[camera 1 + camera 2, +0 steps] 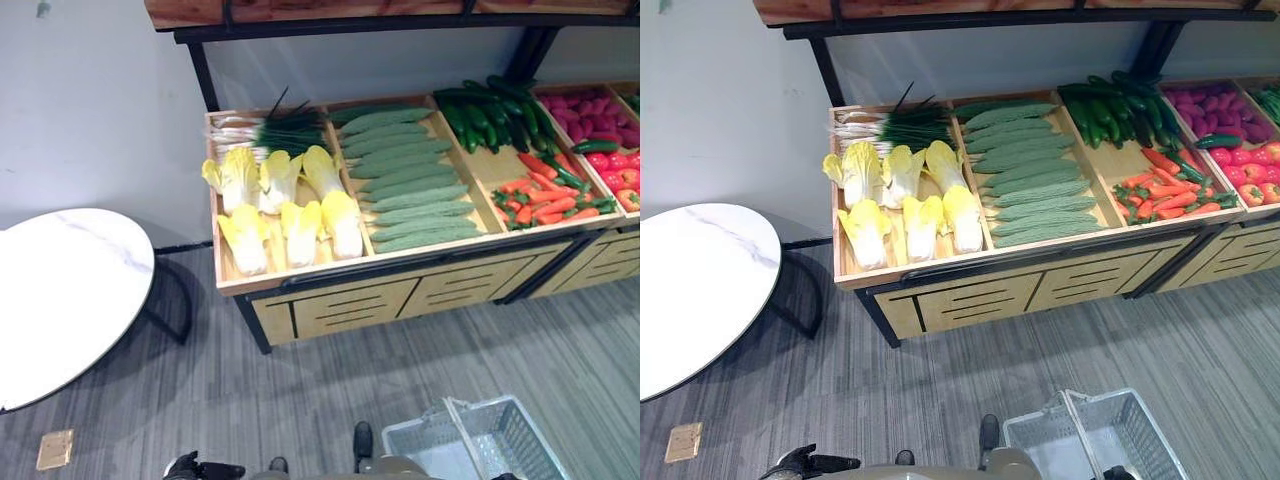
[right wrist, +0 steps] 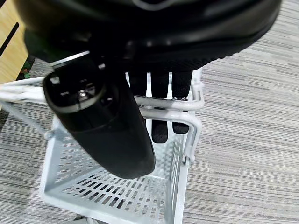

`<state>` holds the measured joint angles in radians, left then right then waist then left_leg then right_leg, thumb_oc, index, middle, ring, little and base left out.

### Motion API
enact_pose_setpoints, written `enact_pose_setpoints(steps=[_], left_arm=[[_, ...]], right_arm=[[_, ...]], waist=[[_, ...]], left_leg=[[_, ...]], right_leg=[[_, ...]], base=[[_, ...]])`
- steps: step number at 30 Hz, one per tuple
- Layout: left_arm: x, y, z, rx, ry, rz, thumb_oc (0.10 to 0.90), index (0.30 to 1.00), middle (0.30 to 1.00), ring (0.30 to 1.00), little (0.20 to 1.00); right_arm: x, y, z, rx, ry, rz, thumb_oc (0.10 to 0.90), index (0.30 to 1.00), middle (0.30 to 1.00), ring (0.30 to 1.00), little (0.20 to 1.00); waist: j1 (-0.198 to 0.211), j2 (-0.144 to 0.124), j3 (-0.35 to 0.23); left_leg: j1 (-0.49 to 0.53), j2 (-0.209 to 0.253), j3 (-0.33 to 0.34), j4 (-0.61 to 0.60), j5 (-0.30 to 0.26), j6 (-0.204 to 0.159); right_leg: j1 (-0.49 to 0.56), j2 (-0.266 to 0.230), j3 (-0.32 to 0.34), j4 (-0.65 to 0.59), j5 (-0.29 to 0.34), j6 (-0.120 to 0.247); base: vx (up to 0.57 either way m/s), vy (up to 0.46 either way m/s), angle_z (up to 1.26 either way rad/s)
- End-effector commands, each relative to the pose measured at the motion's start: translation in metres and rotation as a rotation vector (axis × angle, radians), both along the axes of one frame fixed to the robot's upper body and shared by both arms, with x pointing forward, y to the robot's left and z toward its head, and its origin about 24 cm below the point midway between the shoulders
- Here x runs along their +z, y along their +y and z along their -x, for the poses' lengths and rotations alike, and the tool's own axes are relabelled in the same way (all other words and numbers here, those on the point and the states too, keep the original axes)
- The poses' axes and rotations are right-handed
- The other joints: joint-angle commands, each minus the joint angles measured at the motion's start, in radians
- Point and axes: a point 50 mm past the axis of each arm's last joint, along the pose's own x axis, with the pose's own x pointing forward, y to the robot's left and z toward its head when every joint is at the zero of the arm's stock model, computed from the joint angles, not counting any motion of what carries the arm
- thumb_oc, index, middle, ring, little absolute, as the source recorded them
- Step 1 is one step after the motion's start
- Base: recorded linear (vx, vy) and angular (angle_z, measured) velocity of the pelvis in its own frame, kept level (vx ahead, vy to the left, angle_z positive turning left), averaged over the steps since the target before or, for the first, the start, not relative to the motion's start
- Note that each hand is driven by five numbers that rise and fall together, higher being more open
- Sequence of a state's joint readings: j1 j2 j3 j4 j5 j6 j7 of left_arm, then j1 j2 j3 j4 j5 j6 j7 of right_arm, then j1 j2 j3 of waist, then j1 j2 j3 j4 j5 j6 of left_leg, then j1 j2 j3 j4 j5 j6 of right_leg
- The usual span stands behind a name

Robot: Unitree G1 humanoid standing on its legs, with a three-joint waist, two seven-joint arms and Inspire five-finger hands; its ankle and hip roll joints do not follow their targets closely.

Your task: Get the vegetables into the basket

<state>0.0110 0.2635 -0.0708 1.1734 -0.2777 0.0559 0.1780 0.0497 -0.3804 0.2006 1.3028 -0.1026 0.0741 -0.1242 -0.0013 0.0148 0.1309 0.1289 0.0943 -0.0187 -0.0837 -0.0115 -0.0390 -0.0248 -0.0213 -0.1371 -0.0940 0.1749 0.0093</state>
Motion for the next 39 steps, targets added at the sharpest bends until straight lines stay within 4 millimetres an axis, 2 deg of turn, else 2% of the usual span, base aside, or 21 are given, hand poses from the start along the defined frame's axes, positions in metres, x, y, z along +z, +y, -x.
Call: enact_pose_setpoints(steps=[1, 4, 5, 8, 9, 12, 13, 15, 18, 19, 20, 21, 23, 28, 32, 37, 39], left_arm=[[0.029, 0.015, -0.049, -0.024, -0.267, -0.089, 0.900, 1.000, 1.000, 1.000, 1.000], [0.050, 0.010, -0.064, -0.022, -0.439, -0.058, 0.900, 1.000, 1.000, 1.000, 1.000], [0.065, 0.008, -0.072, -0.021, -0.540, -0.040, 0.900, 1.000, 1.000, 1.000, 1.000], [0.089, 0.007, -0.081, -0.044, -0.671, -0.028, 0.900, 1.000, 1.000, 1.000, 1.000], [0.108, 0.008, -0.088, -0.052, -0.763, -0.033, 0.900, 1.000, 1.000, 1.000, 1.000], [0.137, 0.010, -0.101, -0.077, -0.889, -0.050, 0.900, 1.000, 1.000, 1.000, 1.000], [0.137, 0.010, -0.100, -0.077, -0.887, -0.051, 0.900, 1.000, 1.000, 1.000, 1.000], [0.171, 0.008, -0.114, -0.126, -1.034, -0.070, 0.900, 1.000, 1.000, 1.000, 1.000], [0.202, 0.006, -0.123, -0.152, -1.172, -0.087, 0.900, 1.000, 1.000, 1.000, 1.000], [0.202, 0.006, -0.122, -0.152, -1.172, -0.087, 0.900, 1.000, 1.000, 1.000, 1.000], [0.210, 0.003, -0.127, -0.154, -1.215, -0.077, 0.900, 1.000, 1.000, 1.000, 1.000], [0.230, -0.002, -0.135, -0.171, -1.308, -0.073, 0.900, 1.000, 1.000, 1.000, 1.000], [0.254, -0.008, -0.144, -0.206, -1.413, -0.086, 0.900, 1.000, 1.000, 1.000, 1.000], [0.279, -0.026, -0.168, -0.251, -1.526, -0.052, 0.900, 1.000, 1.000, 1.000, 1.000], [0.296, -0.031, -0.187, -0.272, -1.571, -0.095, 0.900, 1.000, 1.000, 1.000, 1.000], [0.303, -0.037, -0.217, -0.242, -1.553, -0.150, 0.900, 1.000, 1.000, 1.000, 1.000], [0.303, -0.033, -0.227, -0.215, -1.526, -0.194, 0.900, 1.000, 1.000, 1.000, 1.000]], right_arm=[[0.013, -0.030, 0.000, 0.002, 0.000, 0.117, 0.400, 0.300, 0.300, 0.300, 0.300], [0.014, -0.031, -0.001, -0.010, -0.008, 0.120, 0.400, 0.300, 0.300, 0.300, 0.300], [0.014, -0.030, -0.001, -0.015, -0.012, 0.116, 0.400, 0.300, 0.300, 0.300, 0.300], [0.013, -0.029, -0.002, -0.023, -0.013, 0.106, 0.400, 0.300, 0.300, 0.300, 0.300], [0.012, -0.027, 0.001, -0.023, -0.002, 0.094, 0.400, 0.300, 0.300, 0.300, 0.300], [0.010, -0.023, 0.002, -0.018, 0.015, 0.073, 0.400, 0.300, 0.300, 0.300, 0.300], [0.010, -0.023, 0.002, -0.017, 0.016, 0.073, 0.400, 0.300, 0.300, 0.300, 0.300], [0.008, -0.020, 0.005, -0.008, 0.040, 0.057, 0.400, 0.300, 0.300, 0.300, 0.300], [0.006, -0.018, 0.009, -0.002, 0.063, 0.043, 0.400, 0.300, 0.300, 0.300, 0.300], [0.006, -0.018, 0.009, -0.001, 0.063, 0.043, 0.400, 0.300, 0.300, 0.300, 0.300], [0.006, -0.017, 0.010, -0.001, 0.071, 0.040, 0.400, 0.300, 0.300, 0.300, 0.300], [0.005, -0.016, 0.012, -0.001, 0.082, 0.035, 0.400, 0.300, 0.300, 0.300, 0.300], [0.004, -0.013, 0.013, 0.013, 0.095, 0.025, 0.400, 0.300, 0.300, 0.300, 0.300], [0.002, -0.009, 0.010, 0.053, 0.110, 0.017, 0.400, 0.300, 0.300, 0.300, 0.300], [0.002, -0.008, 0.003, 0.100, 0.105, 0.023, 0.400, 0.300, 0.300, 0.300, 0.300], [0.004, -0.010, -0.004, 0.155, 0.097, 0.043, 0.400, 0.300, 0.300, 0.300, 0.300], [0.004, -0.010, -0.006, 0.172, 0.094, 0.051, 0.400, 0.300, 0.300, 0.300, 0.300]], waist=[[0.010, -0.045, 0.024], [0.015, -0.040, 0.024], [0.017, -0.039, 0.023], [0.022, -0.039, 0.022], [0.024, -0.039, 0.018], [0.026, -0.042, 0.017], [0.026, -0.042, 0.015], [0.026, -0.044, 0.015], [0.026, -0.045, 0.011], [0.026, -0.046, 0.012], [0.025, -0.046, 0.011], [0.024, -0.046, 0.010], [0.018, -0.048, 0.004], [0.000, -0.046, -0.003], [-0.018, -0.045, -0.008], [-0.048, -0.042, -0.008], [-0.056, -0.040, -0.007]], left_leg=[[-0.040, -0.031, 0.009, -0.004, 0.038, -0.039], [-0.038, -0.030, -0.003, -0.004, 0.039, -0.040], [-0.039, -0.030, -0.008, -0.004, 0.039, -0.041], [-0.037, -0.029, -0.014, -0.004, 0.036, -0.043], [-0.034, -0.029, -0.019, -0.004, 0.033, -0.043], [-0.034, -0.029, -0.021, -0.004, 0.039, -0.043], [-0.028, -0.027, -0.022, -0.004, 0.027, -0.044], [-0.029, -0.029, -0.023, -0.004, 0.034, -0.042], [-0.023, -0.029, -0.022, -0.004, 0.028, -0.042], [-0.022, -0.029, -0.022, -0.004, 0.028, -0.042], [-0.020, -0.028, -0.021, -0.004, 0.027, -0.042], [-0.018, -0.027, -0.019, -0.004, 0.025, -0.042], [-0.015, -0.026, -0.017, -0.004, 0.021, -0.043], [-0.007, -0.027, -0.002, -0.004, 0.015, -0.044], [0.000, -0.026, 0.015, -0.004, 0.009, -0.046], [0.005, -0.027, 0.037, -0.004, 0.003, -0.048], [0.003, -0.025, 0.047, -0.004, 0.004, -0.050]], right_leg=[[0.123, -0.059, 0.010, 0.015, -0.170, 0.101], [0.131, -0.059, -0.002, 0.016, -0.174, 0.101], [0.131, -0.059, -0.006, 0.016, -0.175, 0.100], [0.140, -0.060, -0.011, 0.015, -0.179, 0.100], [0.144, -0.061, -0.015, 0.014, -0.181, 0.100], [0.144, -0.062, -0.018, 0.016, -0.174, 0.097], [0.151, -0.061, -0.017, 0.015, -0.184, 0.097], [0.148, -0.061, -0.015, 0.017, -0.176, 0.095], [0.152, -0.060, -0.011, 0.015, -0.177, 0.094], [0.152, -0.060, -0.011, 0.015, -0.177, 0.094], [0.155, -0.059, -0.010, 0.015, -0.178, 0.094], [0.156, -0.060, -0.008, 0.014, -0.178, 0.094], [0.158, -0.060, -0.002, 0.012, -0.178, 0.094], [0.162, -0.060, 0.012, 0.008, -0.176, 0.094], [0.161, -0.059, 0.030, 0.007, -0.174, 0.096], [0.153, -0.058, 0.053, 0.007, -0.170, 0.101], [0.145, -0.057, 0.061, 0.007, -0.167, 0.103]], base=[[0.00, -0.009, 0.09], [0.02, -0.008, 0.16], [0.02, -0.015, 0.16], [0.02, -0.011, 0.11], [0.03, -0.011, 0.19], [-0.01, -0.005, 0.07], [0.06, -0.007, 0.01], [0.00, 0.000, 0.00], [0.00, 0.000, 0.00], [0.00, 0.000, 0.00], [0.00, 0.000, 0.00], [0.00, 0.000, 0.00], [0.00, 0.000, 0.00], [0.02, 0.008, -0.06], [0.03, 0.005, -0.15], [0.02, 0.003, -0.13], [0.02, -0.004, -0.17]])
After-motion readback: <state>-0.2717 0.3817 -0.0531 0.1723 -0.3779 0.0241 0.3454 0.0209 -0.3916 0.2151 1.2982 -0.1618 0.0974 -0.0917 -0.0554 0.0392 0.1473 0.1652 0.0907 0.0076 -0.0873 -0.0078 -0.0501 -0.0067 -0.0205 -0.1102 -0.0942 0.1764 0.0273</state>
